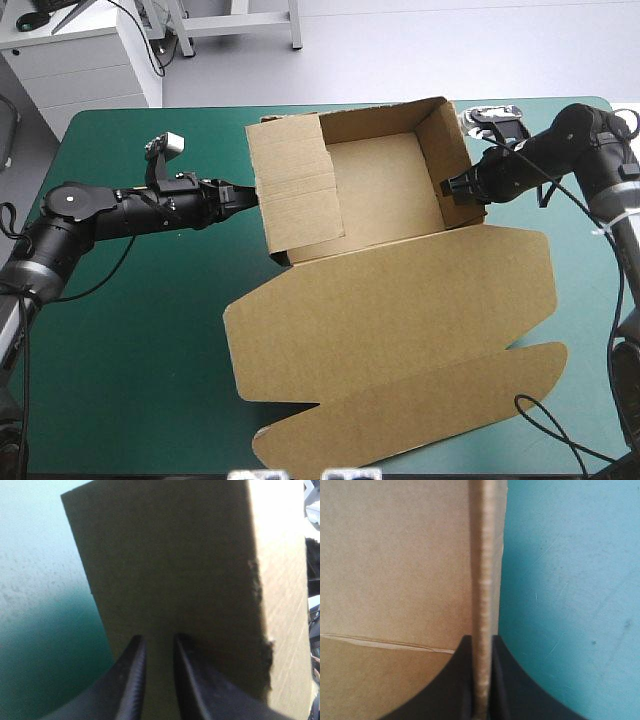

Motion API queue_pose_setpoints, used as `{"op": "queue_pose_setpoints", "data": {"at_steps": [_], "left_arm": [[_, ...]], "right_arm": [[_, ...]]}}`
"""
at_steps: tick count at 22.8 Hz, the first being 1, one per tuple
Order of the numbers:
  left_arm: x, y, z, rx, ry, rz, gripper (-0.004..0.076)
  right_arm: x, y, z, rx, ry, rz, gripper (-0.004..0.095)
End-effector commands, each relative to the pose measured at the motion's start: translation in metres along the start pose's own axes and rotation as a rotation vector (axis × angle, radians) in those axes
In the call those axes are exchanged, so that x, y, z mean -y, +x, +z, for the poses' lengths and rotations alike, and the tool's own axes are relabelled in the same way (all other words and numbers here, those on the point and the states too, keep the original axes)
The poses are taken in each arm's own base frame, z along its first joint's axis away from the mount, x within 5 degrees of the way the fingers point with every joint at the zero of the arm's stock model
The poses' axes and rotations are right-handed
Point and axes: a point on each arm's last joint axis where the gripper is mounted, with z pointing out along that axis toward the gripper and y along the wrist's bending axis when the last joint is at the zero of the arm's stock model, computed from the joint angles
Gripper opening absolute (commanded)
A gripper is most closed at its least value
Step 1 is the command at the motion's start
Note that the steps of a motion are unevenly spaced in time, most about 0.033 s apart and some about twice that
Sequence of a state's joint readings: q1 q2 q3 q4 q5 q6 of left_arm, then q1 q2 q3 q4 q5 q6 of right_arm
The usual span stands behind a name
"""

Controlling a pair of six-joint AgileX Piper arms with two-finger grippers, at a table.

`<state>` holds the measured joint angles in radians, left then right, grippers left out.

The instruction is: Fold the box

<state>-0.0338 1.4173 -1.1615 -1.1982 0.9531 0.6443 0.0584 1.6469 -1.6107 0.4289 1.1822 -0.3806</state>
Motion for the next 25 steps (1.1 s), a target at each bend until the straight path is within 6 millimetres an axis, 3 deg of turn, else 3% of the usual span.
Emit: {"op": "queue_pose_setpoints", "data": {"at_steps": [1, 3, 8, 25], "left_arm": [[0.0248, -0.0085, -0.0120, 0.064, 0.085, 0.000, 0.0377], [0.0262, -0.0081, -0.0121, 0.059, 0.101, -0.017, 0.0410], [0.0321, -0.0099, -0.0130, 0.075, 0.168, -0.063, 0.0410], [0.0317, -0.0105, -0.0109, 0.085, 0.148, -0.104, 0.0407]], "right_arm": [[-0.0075, -0.0085, -0.0241, 0.108, 0.004, -0.014, -0.0017], [-0.0058, -0.0076, -0.0240, 0.099, 0.023, -0.016, -0.0017], [-0.0027, -0.0058, -0.0240, 0.078, 0.058, -0.017, -0.0017], [-0.0038, -0.0061, -0.0250, 0.078, 0.049, -0.016, -0.0015]]}}
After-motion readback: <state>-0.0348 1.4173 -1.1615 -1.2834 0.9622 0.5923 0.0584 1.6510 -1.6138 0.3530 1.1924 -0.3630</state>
